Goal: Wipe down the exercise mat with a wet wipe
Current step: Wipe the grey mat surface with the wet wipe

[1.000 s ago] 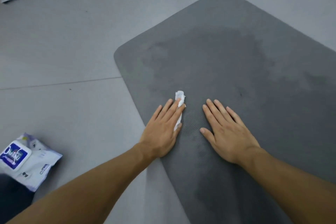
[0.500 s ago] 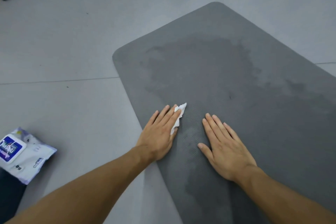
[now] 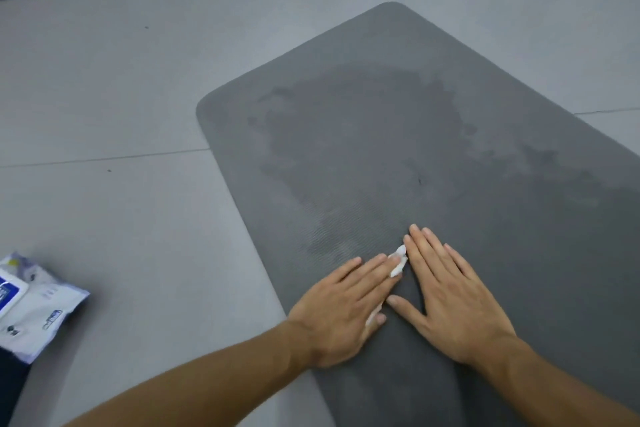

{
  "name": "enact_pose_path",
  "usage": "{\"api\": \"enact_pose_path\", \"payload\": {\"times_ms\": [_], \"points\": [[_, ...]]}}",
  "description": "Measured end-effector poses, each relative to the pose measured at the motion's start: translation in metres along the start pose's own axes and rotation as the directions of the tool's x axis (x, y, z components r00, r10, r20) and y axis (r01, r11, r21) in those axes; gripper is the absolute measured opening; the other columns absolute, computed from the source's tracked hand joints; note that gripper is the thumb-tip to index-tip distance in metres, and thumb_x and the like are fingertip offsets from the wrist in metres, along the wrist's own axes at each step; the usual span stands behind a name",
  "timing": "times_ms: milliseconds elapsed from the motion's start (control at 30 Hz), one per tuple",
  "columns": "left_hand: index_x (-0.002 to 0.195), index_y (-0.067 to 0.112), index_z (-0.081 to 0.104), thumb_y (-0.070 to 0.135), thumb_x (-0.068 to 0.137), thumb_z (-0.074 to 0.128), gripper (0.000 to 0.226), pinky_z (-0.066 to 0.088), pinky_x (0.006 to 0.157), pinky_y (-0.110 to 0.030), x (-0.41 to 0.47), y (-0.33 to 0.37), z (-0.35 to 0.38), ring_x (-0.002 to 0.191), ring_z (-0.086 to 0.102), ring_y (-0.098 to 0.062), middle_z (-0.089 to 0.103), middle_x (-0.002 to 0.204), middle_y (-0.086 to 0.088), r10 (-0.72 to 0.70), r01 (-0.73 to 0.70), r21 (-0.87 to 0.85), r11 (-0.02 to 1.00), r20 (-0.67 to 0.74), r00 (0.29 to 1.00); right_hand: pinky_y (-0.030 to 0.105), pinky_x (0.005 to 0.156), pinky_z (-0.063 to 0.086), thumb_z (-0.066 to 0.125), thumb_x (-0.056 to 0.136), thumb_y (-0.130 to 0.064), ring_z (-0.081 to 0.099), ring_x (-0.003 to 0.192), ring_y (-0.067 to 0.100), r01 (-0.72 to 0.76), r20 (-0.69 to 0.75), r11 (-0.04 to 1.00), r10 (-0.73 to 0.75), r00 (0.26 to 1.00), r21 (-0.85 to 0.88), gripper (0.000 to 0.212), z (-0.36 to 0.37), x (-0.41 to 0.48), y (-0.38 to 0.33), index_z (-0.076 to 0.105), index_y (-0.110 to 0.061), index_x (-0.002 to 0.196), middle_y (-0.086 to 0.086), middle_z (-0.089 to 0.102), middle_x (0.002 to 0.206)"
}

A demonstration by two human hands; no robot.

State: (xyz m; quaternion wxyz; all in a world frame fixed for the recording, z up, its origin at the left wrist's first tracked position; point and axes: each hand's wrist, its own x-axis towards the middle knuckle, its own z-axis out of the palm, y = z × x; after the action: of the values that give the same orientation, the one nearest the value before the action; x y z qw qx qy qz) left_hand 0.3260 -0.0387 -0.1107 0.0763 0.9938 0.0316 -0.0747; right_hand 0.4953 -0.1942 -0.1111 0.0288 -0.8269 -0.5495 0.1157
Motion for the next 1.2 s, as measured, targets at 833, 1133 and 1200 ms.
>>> {"api": "enact_pose_path", "payload": {"times_ms": [833, 1133, 1200], "points": [[0.165, 0.023, 0.010, 0.050, 0.104, 0.034, 0.071, -0.010, 0.126, -0.028, 0.067, 0.028, -0.026, 0.153, -0.017, 0.003, -0.001, 0.172, 0.009, 0.055, -0.019, -0.369, 0.929, 0.087, 0.995, 0.029, 0.125, 0.017, 0.043, 0.103, -0.055, 0.011, 0.157, 0.007, -0.091, -0.091, 0.982, 0.107, 0.990, 0.165, 0.067, -0.006, -0.062, 0.041, 0.035, -0.020, 0.159, -0.007, 0.018, 0.170], [0.144, 0.026, 0.057, 0.003, 0.101, 0.052, 0.049, 0.040, 0.118, -0.035, 0.102, 0.049, -0.052, 0.136, 0.051, -0.005, 0.057, 0.147, 0.007, -0.297, 0.229, -0.927, 0.296, 0.138, 0.945, 0.033, 0.120, 0.033, 0.054, 0.101, -0.037, 0.032, 0.149, 0.004, -0.131, -0.181, 0.876, 0.239, 0.954, 0.464, 0.057, -0.028, -0.036, 0.032, 0.042, -0.026, 0.155, -0.013, 0.039, 0.161], [0.142, 0.023, 0.056, -0.006, 0.097, 0.054, 0.053, 0.051, 0.107, -0.034, 0.107, 0.051, -0.055, 0.125, 0.062, -0.011, 0.065, 0.138, 0.002, -0.362, 0.232, -0.965, 0.125, 0.173, 0.916, 0.029, 0.112, 0.041, 0.057, 0.099, -0.034, 0.042, 0.137, -0.005, -0.115, -0.197, 0.822, 0.266, 0.944, 0.558, 0.052, -0.032, -0.028, 0.028, 0.047, -0.031, 0.150, -0.021, 0.048, 0.150]]}}
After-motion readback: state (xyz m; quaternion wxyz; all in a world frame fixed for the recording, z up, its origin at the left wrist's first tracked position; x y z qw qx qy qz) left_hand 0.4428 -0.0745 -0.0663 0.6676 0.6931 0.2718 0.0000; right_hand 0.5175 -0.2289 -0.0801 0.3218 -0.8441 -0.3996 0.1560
